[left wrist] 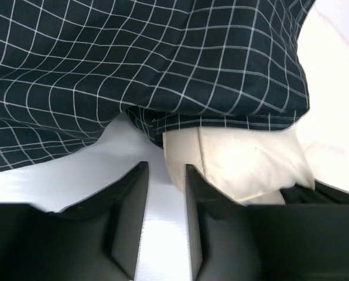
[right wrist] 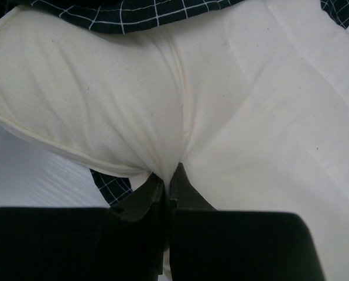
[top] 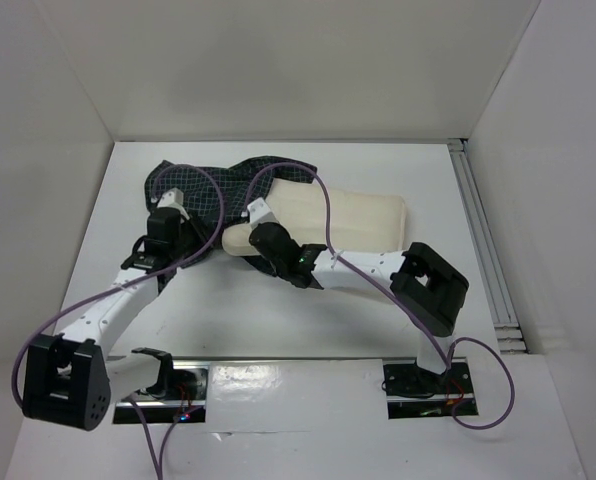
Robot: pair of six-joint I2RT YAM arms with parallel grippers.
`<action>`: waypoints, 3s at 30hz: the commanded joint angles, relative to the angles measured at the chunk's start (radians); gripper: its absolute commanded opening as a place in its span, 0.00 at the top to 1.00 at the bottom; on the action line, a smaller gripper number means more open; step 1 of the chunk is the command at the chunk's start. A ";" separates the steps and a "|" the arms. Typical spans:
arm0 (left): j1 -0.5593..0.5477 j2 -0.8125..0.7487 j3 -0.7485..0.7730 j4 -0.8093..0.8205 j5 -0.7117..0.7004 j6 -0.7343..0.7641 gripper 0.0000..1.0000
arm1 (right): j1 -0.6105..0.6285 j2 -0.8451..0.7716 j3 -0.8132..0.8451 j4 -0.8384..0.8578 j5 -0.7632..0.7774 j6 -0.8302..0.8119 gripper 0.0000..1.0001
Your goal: Put the pillow into the pillowcase
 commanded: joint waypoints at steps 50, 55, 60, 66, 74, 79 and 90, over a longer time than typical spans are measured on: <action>-0.014 0.132 0.069 0.129 0.033 0.035 1.00 | -0.031 0.002 0.200 -0.135 0.038 0.069 1.00; -0.014 0.016 0.035 0.084 0.018 0.024 1.00 | -0.061 0.030 0.292 -0.171 0.038 0.078 1.00; -0.024 -0.044 0.015 0.063 0.064 0.013 1.00 | -0.072 0.128 0.398 -0.219 0.048 0.087 1.00; -0.033 -0.107 0.015 0.055 0.041 0.001 1.00 | -0.091 0.198 0.424 -0.228 0.030 0.064 1.00; -0.024 0.092 0.086 0.090 0.012 0.004 0.80 | -0.137 0.000 0.203 -0.150 -0.148 0.049 1.00; -0.024 0.195 0.141 0.115 0.043 0.022 0.42 | -0.147 -0.059 0.124 -0.159 -0.171 0.029 1.00; -0.024 0.360 0.221 0.170 0.036 0.058 0.36 | -0.166 -0.083 0.093 -0.150 -0.192 0.020 1.00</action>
